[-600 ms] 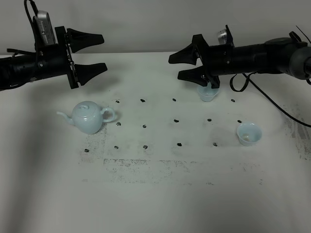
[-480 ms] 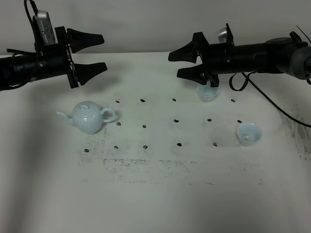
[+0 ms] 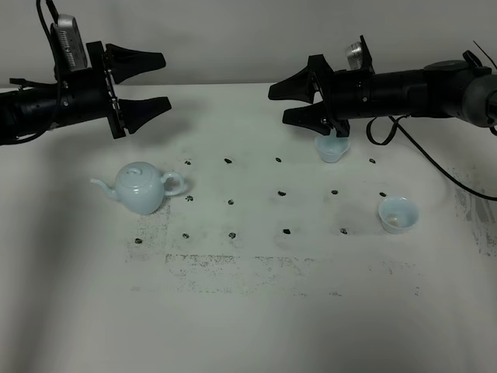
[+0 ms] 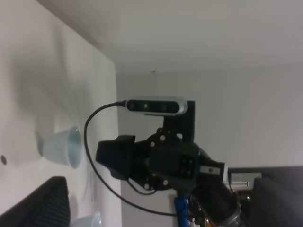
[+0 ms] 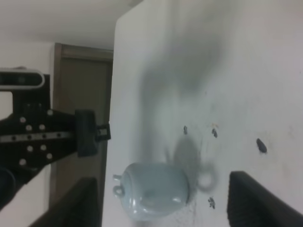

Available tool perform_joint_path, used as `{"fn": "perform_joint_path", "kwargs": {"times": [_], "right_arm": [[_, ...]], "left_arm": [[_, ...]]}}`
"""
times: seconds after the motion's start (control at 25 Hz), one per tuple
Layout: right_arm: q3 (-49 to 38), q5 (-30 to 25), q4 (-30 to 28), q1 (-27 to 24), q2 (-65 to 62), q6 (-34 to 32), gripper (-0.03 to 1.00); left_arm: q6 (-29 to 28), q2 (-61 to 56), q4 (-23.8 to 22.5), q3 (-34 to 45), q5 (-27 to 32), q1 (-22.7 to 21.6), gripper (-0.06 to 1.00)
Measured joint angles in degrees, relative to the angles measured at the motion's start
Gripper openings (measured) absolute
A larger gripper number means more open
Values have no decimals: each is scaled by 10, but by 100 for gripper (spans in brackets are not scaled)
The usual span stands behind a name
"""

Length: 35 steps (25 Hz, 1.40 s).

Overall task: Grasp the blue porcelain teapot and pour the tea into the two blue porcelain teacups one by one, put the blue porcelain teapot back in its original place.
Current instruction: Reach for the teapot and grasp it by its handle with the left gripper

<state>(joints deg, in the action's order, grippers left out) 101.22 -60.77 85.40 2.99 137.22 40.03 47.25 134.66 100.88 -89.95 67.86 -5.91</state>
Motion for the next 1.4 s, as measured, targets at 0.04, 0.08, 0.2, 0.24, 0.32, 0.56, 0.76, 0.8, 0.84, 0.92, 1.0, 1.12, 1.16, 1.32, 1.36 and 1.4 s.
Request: {"fn": "perform_joint_path", "kwargs": {"times": [0.04, 0.08, 0.2, 0.24, 0.32, 0.56, 0.76, 0.8, 0.84, 0.92, 1.0, 1.12, 1.16, 1.32, 1.36, 1.4], "right_arm": [[0, 0, -6, 0, -1, 2, 59], [0, -1, -14, -1, -3, 4, 59], [0, -6, -47, -3, -21, 6, 59], [0, -12, -58, -5, -33, 8, 59], [0, -20, -92, -9, -57, 9, 59], [1, -39, -242, -24, -153, -34, 59], [1, -81, -388, -35, -234, -90, 59], [1, -83, -420, -35, -251, -107, 59], [1, -86, -446, -35, -267, -122, 59], [0, -88, -514, -35, -295, -166, 59], [-9, -88, -585, -35, -326, -208, 59], [-46, -89, -684, -35, -376, -265, 59], [-62, -89, -712, -35, -395, -281, 59], [-149, -90, -785, -35, -466, -322, 59], [-176, -90, -799, -35, -485, -333, 59], [-205, -86, -808, -35, -506, -342, 59]], "left_arm": [[6, 0, 3, -1, 0, 0, 73], [12, -2, 3, -1, 0, -1, 73], [17, -25, -6, -1, 1, -4, 73], [17, -41, -12, -1, 1, -5, 73], [18, -78, -29, -1, 2, -7, 73], [13, -214, -100, -2, 4, -34, 73], [-1, -311, -208, -2, 4, -80, 73], [-5, -328, -231, -2, 4, -86, 73], [-11, -342, -255, -2, 4, -90, 73], [-25, -367, -311, -2, 3, -93, 73], [-36, -384, -352, -2, -3, -93, 73], [-43, -395, -380, -2, -19, -93, 73], [-44, -395, -383, -2, -22, -93, 73], [-45, -395, -389, -1, -44, -93, 73], [-45, -395, -389, -1, -48, -93, 73], [-44, -395, -390, -1, -51, -93, 73]]}}
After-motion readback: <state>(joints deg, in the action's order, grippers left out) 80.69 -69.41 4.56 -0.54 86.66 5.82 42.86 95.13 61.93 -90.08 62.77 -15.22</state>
